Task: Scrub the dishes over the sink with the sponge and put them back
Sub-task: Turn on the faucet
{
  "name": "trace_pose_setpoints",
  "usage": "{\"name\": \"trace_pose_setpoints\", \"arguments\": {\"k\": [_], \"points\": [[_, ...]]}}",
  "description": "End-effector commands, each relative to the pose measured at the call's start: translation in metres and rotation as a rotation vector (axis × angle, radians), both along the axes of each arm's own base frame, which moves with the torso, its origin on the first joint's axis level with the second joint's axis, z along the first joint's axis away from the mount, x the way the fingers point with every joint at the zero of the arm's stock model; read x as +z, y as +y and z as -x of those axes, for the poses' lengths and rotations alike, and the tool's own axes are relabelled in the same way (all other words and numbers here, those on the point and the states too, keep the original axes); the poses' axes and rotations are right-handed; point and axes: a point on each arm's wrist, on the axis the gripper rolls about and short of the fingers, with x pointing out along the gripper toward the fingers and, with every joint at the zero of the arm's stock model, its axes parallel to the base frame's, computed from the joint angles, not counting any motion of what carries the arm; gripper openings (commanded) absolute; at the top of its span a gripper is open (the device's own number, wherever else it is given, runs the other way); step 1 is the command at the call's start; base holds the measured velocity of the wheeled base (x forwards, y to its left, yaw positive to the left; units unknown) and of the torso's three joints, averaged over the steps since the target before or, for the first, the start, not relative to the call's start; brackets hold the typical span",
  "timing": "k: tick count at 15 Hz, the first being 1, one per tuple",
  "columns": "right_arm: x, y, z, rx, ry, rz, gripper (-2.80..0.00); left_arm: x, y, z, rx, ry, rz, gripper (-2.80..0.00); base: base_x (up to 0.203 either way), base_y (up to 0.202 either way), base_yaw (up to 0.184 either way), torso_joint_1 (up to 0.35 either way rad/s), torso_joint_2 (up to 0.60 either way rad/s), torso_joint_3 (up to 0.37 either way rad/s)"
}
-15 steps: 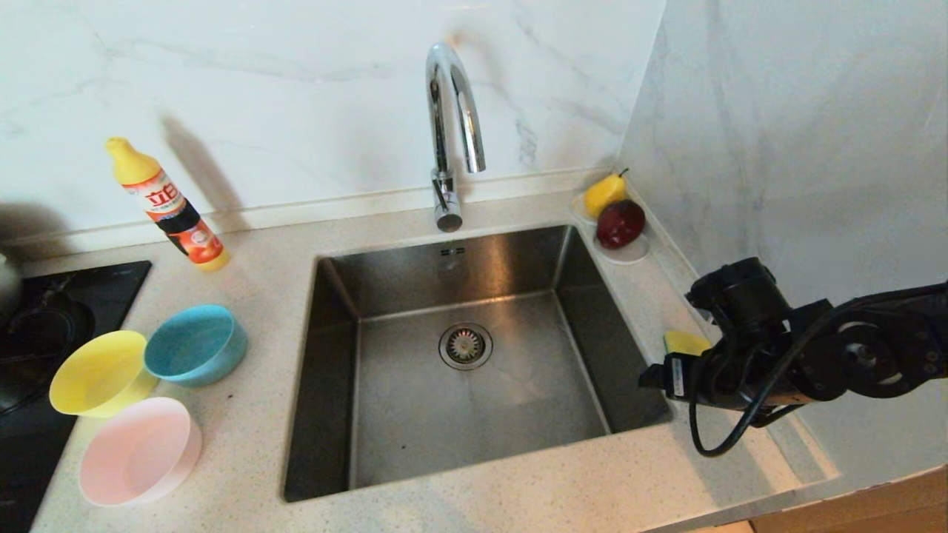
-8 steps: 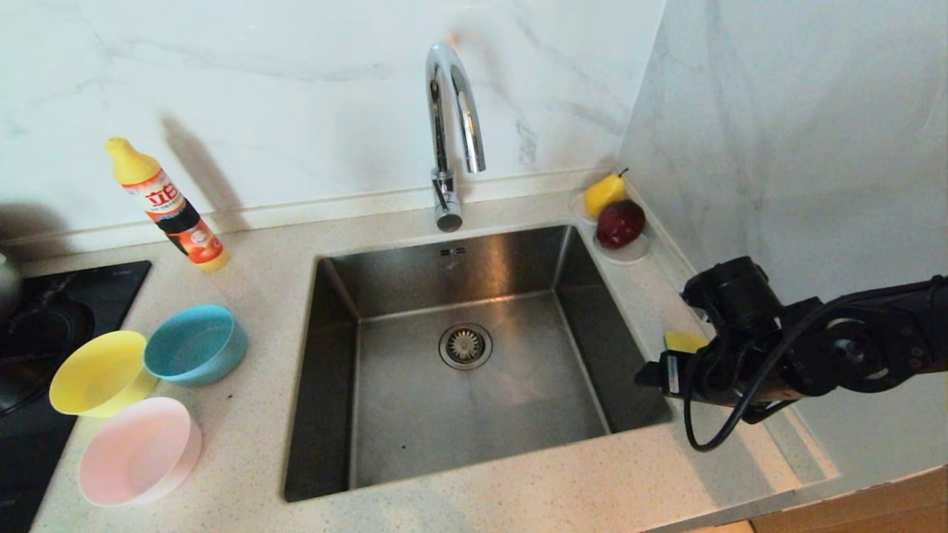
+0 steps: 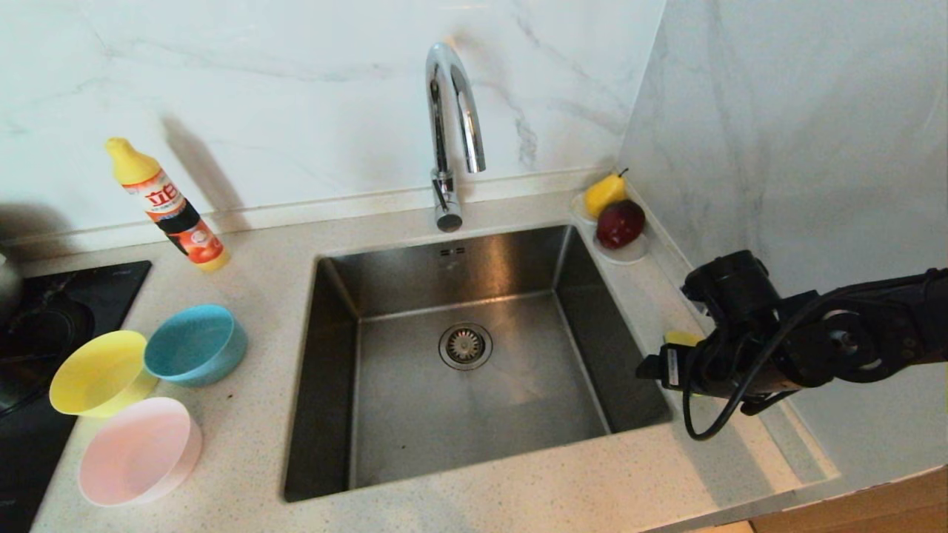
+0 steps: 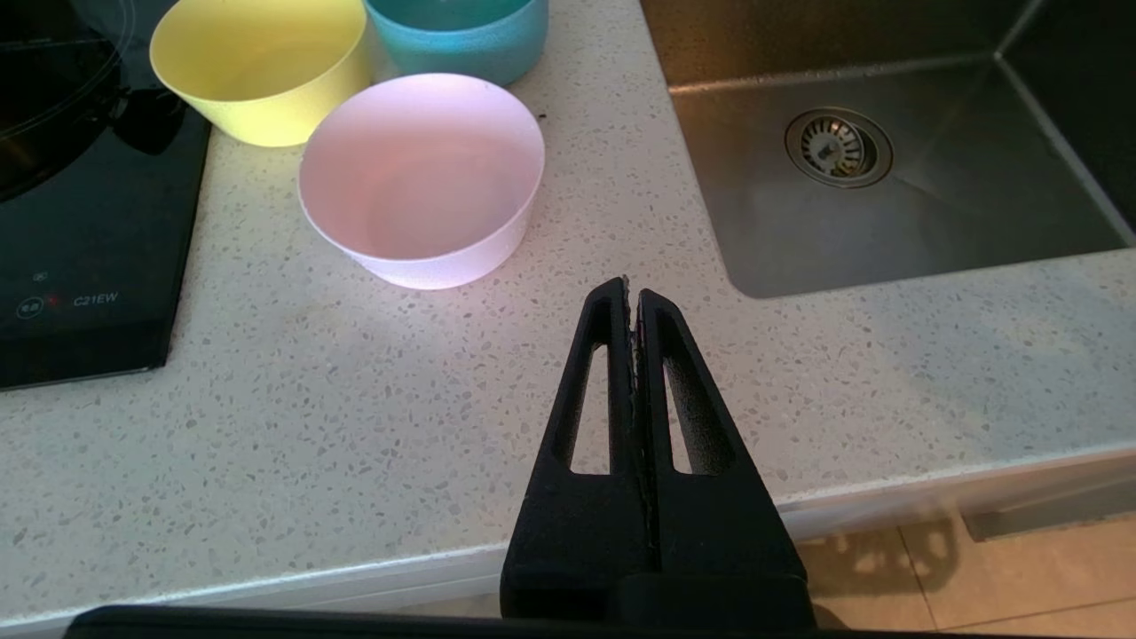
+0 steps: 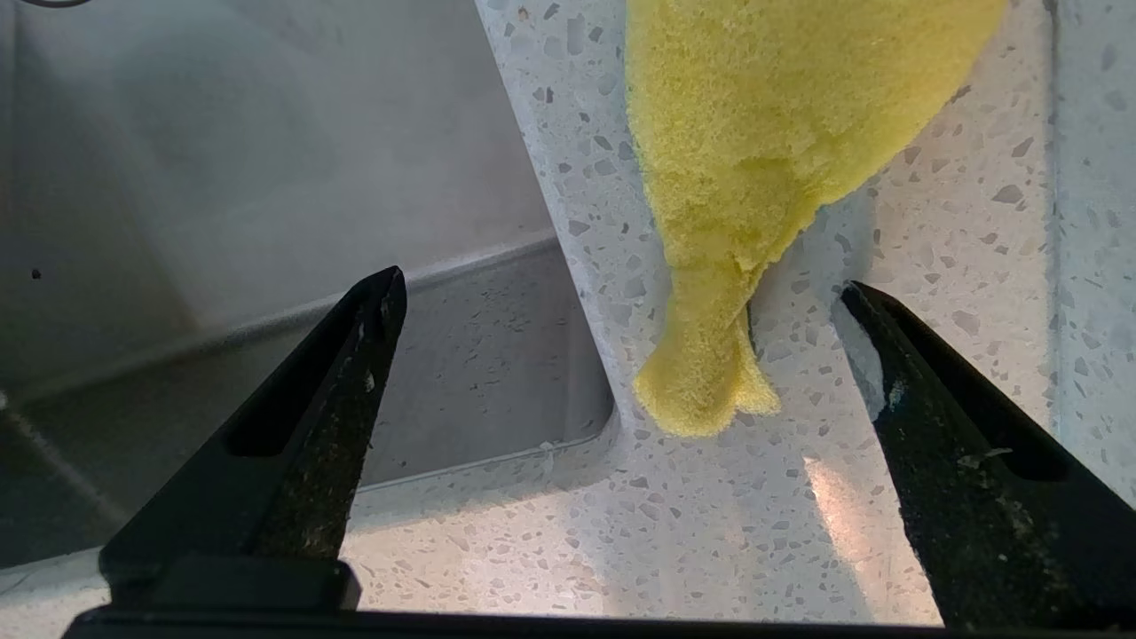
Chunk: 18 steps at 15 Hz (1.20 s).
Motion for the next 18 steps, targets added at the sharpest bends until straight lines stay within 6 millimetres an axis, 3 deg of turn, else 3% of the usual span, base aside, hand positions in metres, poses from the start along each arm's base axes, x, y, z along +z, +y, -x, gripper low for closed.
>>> {"name": "trace_pose_setpoints", "arguments": {"k": [1,2,3,6,15,18], "points": [[-0.002,0.0,0.0,-0.003,0.004,0.0,0.0,0.0,0.0,0.0,0.0,0.002,0.0,-2.8,0.0,0.0,0.0,0.0,0.0,0.0],[-0.003,0.001,-0.002,-0.002,0.008,0.002,-0.09,0.0,0.0,0.0,0.0,0.002,0.0,-2.8,0.0,0.0,0.0,0.0,0.0,0.0],[-0.004,0.001,-0.003,-0.004,0.008,0.002,-2.8,0.0,0.0,0.0,0.0,0.002,0.0,-2.8,0.0,0.0,0.0,0.0,0.0,0.0],[-0.001,-0.003,-0.011,-0.022,-0.002,-0.001,-2.8,0.0,0.0,0.0,0.0,0.002,0.0,-2.8,0.0,0.0,0.0,0.0,0.0,0.0],[0.006,-0.006,-0.008,-0.023,-0.004,0.002,-2.8,0.0,0.0,0.0,0.0,0.002,0.0,-2.8,0.0,0.0,0.0,0.0,0.0,0.0],[0.024,-0.009,0.002,-0.02,-0.042,-0.011,-2.8,0.0,0.0,0.0,0.0,0.002,0.0,-2.8,0.0,0.0,0.0,0.0,0.0,0.0]]}}
